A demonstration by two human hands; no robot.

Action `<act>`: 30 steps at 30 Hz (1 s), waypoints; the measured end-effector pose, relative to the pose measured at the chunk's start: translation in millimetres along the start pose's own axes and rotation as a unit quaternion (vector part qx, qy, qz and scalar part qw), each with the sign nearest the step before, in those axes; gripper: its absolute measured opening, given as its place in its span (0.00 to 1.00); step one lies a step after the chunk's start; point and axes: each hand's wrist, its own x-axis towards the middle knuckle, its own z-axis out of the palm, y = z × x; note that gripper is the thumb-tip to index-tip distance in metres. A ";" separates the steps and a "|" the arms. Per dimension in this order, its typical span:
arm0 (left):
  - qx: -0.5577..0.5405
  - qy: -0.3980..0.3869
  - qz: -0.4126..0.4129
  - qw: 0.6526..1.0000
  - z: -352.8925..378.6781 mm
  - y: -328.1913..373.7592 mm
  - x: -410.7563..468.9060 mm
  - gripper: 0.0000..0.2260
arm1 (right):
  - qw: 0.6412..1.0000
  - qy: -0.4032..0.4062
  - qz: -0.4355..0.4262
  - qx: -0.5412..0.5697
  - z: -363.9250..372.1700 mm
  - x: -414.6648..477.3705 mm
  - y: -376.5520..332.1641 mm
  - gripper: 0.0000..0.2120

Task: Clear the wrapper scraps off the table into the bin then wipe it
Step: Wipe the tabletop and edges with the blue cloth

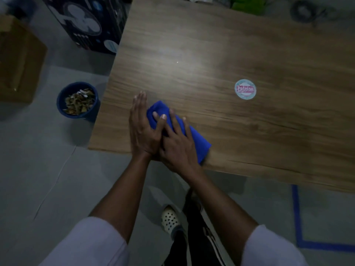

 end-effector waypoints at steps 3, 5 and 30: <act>0.054 -0.033 0.030 0.998 4.2 1.8 -0.3 0.32 | 0.999 0.034 -0.002 0.026 -4.3 -43.4 19.8 0.19; 0.091 -0.054 0.045 0.993 5.2 -1.2 0.9 0.30 | 0.999 0.031 0.016 0.031 -8.9 -44.6 28.6 0.19; 0.001 -0.055 -0.138 0.989 61.2 11.9 215.2 0.28 | 0.999 0.030 -0.026 0.027 -21.5 158.7 114.3 0.23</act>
